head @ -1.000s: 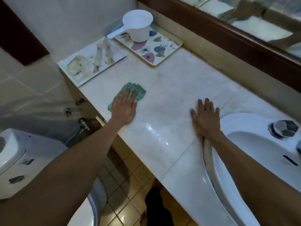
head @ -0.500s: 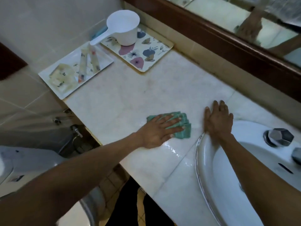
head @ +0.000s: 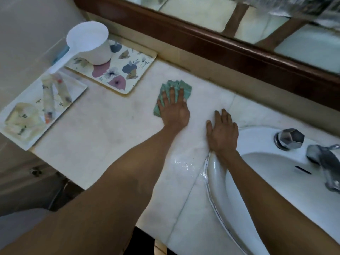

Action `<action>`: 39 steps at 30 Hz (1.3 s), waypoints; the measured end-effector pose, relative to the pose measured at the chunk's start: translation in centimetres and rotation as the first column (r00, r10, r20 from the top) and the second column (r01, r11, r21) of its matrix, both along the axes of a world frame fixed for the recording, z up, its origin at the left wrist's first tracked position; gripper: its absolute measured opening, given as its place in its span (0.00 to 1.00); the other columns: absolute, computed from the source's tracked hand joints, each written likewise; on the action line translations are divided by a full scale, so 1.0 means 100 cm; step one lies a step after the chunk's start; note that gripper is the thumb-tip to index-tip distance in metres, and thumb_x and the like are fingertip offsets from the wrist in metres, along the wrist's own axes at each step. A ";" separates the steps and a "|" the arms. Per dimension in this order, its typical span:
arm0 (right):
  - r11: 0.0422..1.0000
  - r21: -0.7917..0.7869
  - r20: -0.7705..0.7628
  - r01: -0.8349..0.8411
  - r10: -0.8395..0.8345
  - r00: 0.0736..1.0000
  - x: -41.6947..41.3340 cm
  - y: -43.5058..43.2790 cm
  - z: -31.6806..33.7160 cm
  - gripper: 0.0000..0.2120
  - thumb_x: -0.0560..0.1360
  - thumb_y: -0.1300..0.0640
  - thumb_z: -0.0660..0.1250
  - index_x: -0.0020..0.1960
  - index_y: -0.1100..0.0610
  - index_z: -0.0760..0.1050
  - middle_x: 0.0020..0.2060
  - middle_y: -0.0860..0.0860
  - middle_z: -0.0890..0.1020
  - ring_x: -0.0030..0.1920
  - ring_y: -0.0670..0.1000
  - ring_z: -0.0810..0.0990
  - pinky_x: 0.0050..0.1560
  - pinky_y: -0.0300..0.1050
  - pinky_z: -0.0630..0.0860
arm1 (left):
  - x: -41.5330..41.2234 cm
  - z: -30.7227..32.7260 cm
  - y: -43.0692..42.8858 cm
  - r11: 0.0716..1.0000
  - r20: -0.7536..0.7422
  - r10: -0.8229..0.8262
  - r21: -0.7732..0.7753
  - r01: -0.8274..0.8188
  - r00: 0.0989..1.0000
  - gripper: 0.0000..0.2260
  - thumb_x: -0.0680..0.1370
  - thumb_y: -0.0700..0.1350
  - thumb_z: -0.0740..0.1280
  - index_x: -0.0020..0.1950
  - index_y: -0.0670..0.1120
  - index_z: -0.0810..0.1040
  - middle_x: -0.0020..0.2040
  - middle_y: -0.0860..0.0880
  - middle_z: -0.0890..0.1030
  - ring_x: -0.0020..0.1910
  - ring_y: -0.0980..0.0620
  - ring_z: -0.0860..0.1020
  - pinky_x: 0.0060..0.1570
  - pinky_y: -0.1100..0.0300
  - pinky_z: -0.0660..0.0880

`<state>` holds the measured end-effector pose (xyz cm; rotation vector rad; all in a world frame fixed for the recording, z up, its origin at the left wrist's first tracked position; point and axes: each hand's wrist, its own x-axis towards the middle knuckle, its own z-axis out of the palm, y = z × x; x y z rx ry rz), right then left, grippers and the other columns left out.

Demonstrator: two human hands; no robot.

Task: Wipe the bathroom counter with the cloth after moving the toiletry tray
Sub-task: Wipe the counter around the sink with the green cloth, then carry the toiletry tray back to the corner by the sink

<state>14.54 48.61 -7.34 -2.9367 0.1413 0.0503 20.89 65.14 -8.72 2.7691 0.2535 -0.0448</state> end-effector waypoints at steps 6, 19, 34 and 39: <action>1.000 0.025 -0.016 -0.003 0.003 1.000 -0.002 0.000 0.004 0.26 0.81 0.48 0.53 0.77 0.57 0.60 0.77 0.57 0.60 0.76 0.57 0.59 0.72 0.59 0.59 | -0.024 -0.003 0.011 0.941 -0.001 -0.334 0.057 0.334 0.943 0.23 0.84 0.54 0.53 0.80 0.57 0.62 0.81 0.48 0.60 0.79 0.40 0.58 0.75 0.40 0.55; 0.950 0.311 -0.070 -0.015 0.039 0.997 0.054 0.094 0.089 0.14 0.79 0.54 0.56 0.55 0.58 0.76 0.50 0.59 0.82 0.50 0.63 0.80 0.50 0.52 0.76 | -0.104 0.089 0.190 0.935 0.079 -0.169 -0.301 0.186 0.982 0.14 0.84 0.51 0.59 0.69 0.55 0.76 0.62 0.57 0.81 0.53 0.57 0.79 0.54 0.60 0.74; 0.794 0.390 -0.219 -0.467 0.573 0.790 0.089 0.410 0.067 0.25 0.79 0.50 0.62 0.68 0.67 0.68 0.66 0.64 0.74 0.66 0.63 0.72 0.65 0.50 0.67 | -0.183 0.081 0.464 0.679 0.040 0.710 -0.304 -0.668 0.703 0.16 0.82 0.49 0.63 0.69 0.48 0.72 0.62 0.45 0.77 0.57 0.44 0.79 0.53 0.54 0.74; 0.822 0.359 -0.167 -0.442 0.523 0.836 0.105 0.458 0.052 0.29 0.75 0.44 0.56 0.64 0.67 0.68 0.59 0.65 0.75 0.61 0.65 0.74 0.61 0.54 0.71 | -0.178 0.059 0.503 0.589 -0.138 0.729 -0.374 -0.717 0.671 0.27 0.81 0.52 0.64 0.77 0.48 0.61 0.65 0.45 0.74 0.62 0.44 0.74 0.56 0.49 0.74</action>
